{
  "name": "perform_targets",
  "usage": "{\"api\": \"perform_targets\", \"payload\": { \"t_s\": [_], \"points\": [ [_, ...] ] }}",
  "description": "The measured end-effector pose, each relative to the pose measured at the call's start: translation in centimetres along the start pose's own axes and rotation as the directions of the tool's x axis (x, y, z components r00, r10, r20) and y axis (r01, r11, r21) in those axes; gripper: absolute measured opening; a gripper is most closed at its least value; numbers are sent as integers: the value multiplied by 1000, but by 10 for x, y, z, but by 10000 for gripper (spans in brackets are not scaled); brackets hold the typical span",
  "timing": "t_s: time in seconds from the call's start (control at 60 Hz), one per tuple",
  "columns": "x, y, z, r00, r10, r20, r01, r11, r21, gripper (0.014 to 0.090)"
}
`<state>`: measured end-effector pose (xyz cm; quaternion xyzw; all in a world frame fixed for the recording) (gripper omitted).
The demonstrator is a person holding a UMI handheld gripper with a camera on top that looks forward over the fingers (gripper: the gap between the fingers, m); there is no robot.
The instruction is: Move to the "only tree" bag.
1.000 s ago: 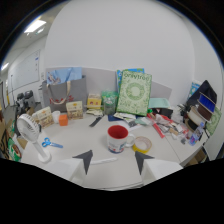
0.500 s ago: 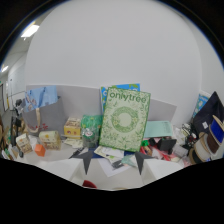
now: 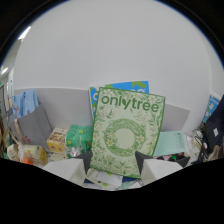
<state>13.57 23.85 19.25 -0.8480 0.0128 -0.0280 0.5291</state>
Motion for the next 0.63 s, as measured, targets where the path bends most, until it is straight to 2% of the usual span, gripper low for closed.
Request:
{"api": "perform_targets", "payload": {
  "t_s": [0.283, 0.633],
  "points": [
    [6, 0, 38, 1000, 9, 5, -9, 1000, -10, 843],
    [8, 4, 46, 1000, 15, 1, -15, 1000, -15, 841]
  ]
}}
